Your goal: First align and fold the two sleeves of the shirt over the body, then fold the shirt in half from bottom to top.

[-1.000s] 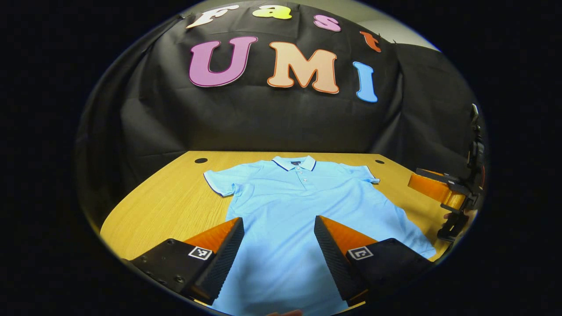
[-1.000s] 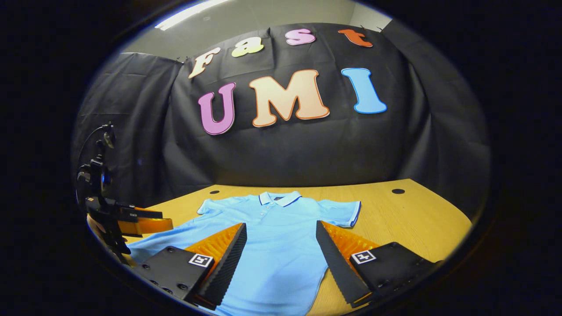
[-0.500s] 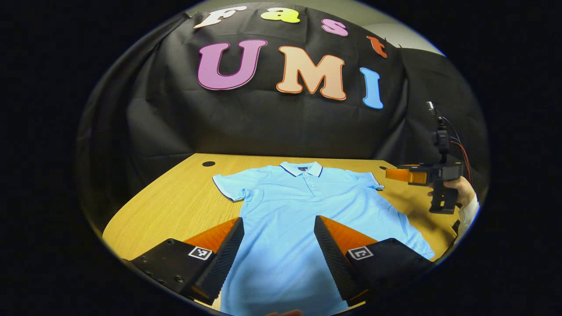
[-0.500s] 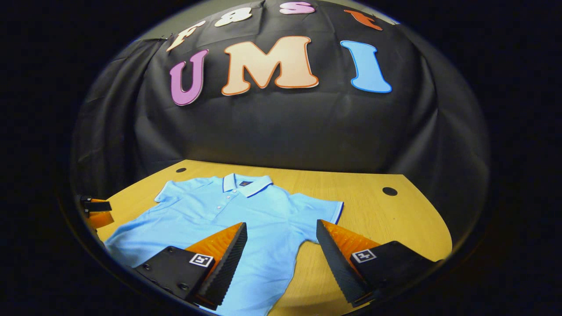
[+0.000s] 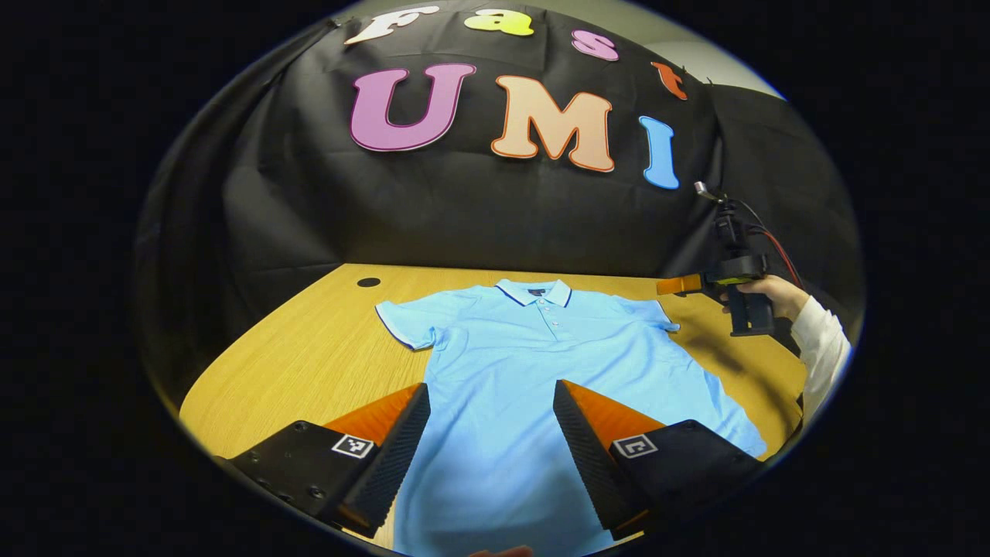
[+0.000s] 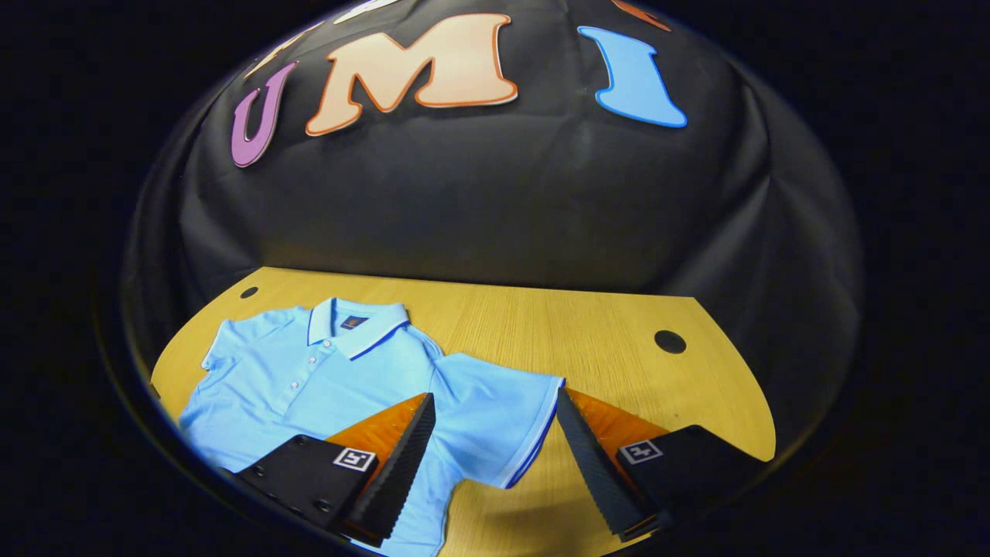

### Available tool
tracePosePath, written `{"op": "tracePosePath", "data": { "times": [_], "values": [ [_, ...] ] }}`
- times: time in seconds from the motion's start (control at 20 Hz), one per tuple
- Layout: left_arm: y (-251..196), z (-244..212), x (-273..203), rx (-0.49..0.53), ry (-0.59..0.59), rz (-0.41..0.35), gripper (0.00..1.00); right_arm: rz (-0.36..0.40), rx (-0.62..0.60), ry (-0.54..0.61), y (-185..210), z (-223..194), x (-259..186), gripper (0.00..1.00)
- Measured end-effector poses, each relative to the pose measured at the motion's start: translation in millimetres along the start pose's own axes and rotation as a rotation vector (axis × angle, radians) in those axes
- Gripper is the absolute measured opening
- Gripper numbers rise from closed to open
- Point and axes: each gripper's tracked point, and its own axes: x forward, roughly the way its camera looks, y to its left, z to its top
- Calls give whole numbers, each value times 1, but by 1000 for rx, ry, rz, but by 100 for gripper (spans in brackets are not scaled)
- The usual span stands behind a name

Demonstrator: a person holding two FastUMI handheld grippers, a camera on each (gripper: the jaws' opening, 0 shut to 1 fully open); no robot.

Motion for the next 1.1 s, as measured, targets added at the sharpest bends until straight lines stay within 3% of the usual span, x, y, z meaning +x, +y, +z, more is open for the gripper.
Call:
{"op": "tracePosePath", "data": {
  "times": [0.3, 0.8, 0.85, 1.0, 1.1],
  "values": [
    [7, -3, 4, -6, 14, 11, 96, -76, 37, 89, -33, -27, 41, 99],
    [11, -9, 9, -16, 37, 5, 96, -28, 85, 121, -26, -45, 61, 97],
    [11, -9, 9, -19, 35, 0, 96, -26, 81, 119, -25, -44, 59, 89],
    [9, -6, 8, -18, 30, -3, 95, -6, 70, 116, -20, -46, 58, 81],
    [10, -7, 7, -19, 31, -2, 96, 15, 48, 115, -15, -47, 57, 60]
  ]
}}
